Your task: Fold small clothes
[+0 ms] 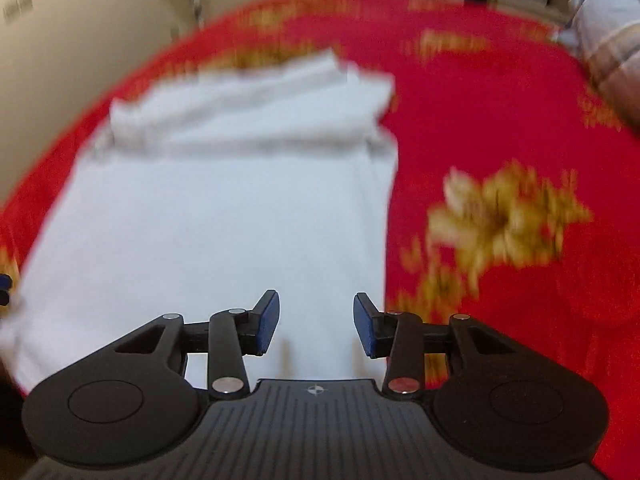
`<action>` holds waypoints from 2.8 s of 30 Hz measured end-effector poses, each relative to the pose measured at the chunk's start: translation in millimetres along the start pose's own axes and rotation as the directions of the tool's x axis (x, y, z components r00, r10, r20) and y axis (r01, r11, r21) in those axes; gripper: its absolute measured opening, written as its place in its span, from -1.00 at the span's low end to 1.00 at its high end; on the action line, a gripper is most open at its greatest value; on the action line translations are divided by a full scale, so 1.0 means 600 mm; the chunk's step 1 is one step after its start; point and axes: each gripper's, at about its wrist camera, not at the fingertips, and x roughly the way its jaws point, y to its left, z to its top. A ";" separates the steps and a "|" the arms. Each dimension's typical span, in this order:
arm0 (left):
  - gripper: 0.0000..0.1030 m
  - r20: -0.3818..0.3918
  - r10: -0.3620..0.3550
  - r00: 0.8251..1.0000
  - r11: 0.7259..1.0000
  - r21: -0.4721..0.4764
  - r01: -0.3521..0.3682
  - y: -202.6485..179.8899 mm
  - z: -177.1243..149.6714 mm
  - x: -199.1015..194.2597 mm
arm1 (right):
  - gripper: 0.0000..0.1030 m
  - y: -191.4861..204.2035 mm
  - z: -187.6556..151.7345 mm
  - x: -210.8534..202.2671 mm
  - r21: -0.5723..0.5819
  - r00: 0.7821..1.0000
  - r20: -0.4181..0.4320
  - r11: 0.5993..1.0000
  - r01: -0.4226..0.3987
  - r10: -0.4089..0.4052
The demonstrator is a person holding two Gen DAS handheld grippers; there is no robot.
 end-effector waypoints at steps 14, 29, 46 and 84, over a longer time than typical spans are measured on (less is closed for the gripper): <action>0.21 0.270 0.278 0.922 0.954 0.032 -0.297 -0.132 0.266 0.190 | -0.17 0.009 0.113 0.005 0.059 0.954 0.279 0.994 0.097 -0.110; -0.61 0.090 0.341 0.936 0.906 0.236 -0.353 -0.223 0.400 0.563 | -0.17 -0.038 0.149 0.034 0.088 0.971 0.213 0.992 0.093 -0.110; -0.91 0.175 0.737 0.653 0.628 -0.537 -0.564 0.328 0.218 0.041 | -0.17 -0.004 0.145 0.059 -0.003 0.982 0.160 0.994 0.106 -0.104; -0.26 -0.001 0.542 0.840 0.562 -0.743 -0.364 0.429 0.166 0.014 | -0.40 0.434 0.201 0.280 -0.545 0.979 0.101 0.833 -0.095 0.178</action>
